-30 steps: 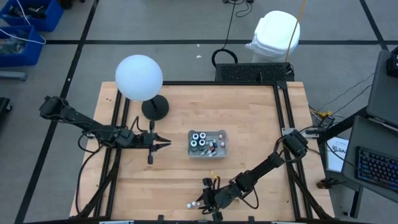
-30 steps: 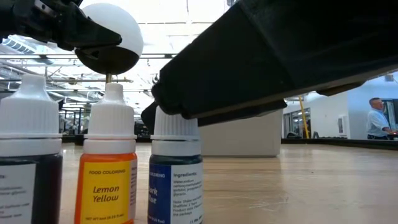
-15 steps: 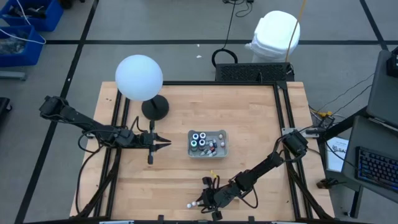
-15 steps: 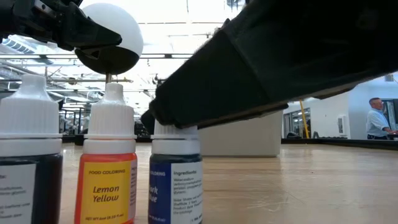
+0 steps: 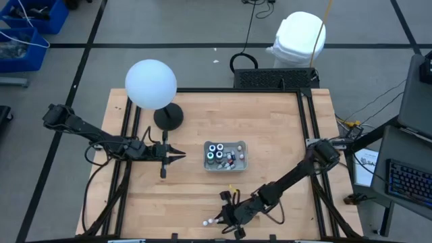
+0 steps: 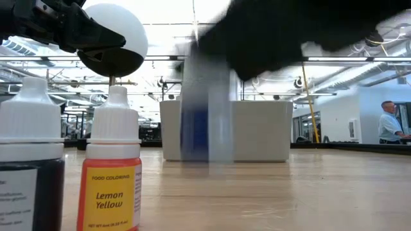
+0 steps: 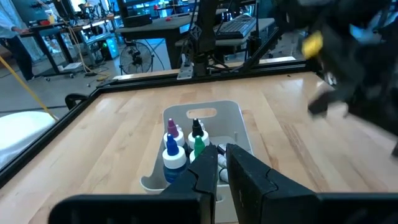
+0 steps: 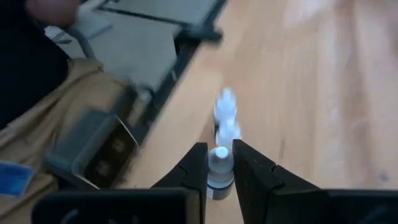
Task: Pick & Place food coloring
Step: Put the small blue food coloring bottle into the gray bin
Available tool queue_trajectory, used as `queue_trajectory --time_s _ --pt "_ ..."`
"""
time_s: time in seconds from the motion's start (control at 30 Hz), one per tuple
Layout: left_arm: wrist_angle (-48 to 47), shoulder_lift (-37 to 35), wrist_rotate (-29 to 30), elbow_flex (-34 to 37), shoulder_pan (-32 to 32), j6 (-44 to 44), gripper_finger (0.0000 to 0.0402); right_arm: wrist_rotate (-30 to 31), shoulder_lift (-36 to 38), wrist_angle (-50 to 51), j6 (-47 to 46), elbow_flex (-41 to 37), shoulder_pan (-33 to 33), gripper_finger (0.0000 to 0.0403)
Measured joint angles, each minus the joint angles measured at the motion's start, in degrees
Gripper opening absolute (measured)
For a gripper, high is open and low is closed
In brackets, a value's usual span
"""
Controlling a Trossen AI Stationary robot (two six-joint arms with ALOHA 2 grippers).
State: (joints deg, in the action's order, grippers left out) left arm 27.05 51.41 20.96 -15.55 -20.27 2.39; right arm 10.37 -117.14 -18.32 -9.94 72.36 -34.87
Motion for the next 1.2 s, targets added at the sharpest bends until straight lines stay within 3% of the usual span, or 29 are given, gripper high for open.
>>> queue_trajectory --time_s 0.17,0.37,0.47,0.6,0.73,0.9,1.03,1.2 --pt "-0.3 0.0 0.0 0.0 0.0 0.0 0.0042 8.4 11.4 13.6 4.3 0.1 -0.2 0.0045" --pt "-0.4 0.0 0.0 0.0 0.0 0.0 0.0042 24.4 23.9 31.5 5.8 0.0 1.3 0.0045" --pt "-0.5 0.0 0.0 0.0 0.0 0.2 0.0042 28.8 27.6 33.5 4.7 -3.0 4.2 0.0045" --pt "-1.4 0.0 0.0 0.0 0.0 1.9 0.0042 28.4 29.9 25.1 4.6 -10.7 9.5 0.0045" --pt "-2.0 0.0 0.1 0.0 0.0 3.5 0.0042 22.7 29.7 15.3 5.3 -18.9 14.2 0.0045" --pt "-1.9 0.0 0.1 0.0 0.0 3.6 0.0042 20.4 29.8 5.4 4.4 -26.1 16.7 0.0045" --pt "-1.9 0.0 0.1 0.0 0.0 5.1 0.0042 14.9 28.1 -3.6 4.1 -28.6 18.4 0.0045" --pt "-1.7 0.0 0.1 0.0 0.0 5.0 0.0042 15.0 24.7 -4.7 4.6 -28.9 19.4 0.0045"
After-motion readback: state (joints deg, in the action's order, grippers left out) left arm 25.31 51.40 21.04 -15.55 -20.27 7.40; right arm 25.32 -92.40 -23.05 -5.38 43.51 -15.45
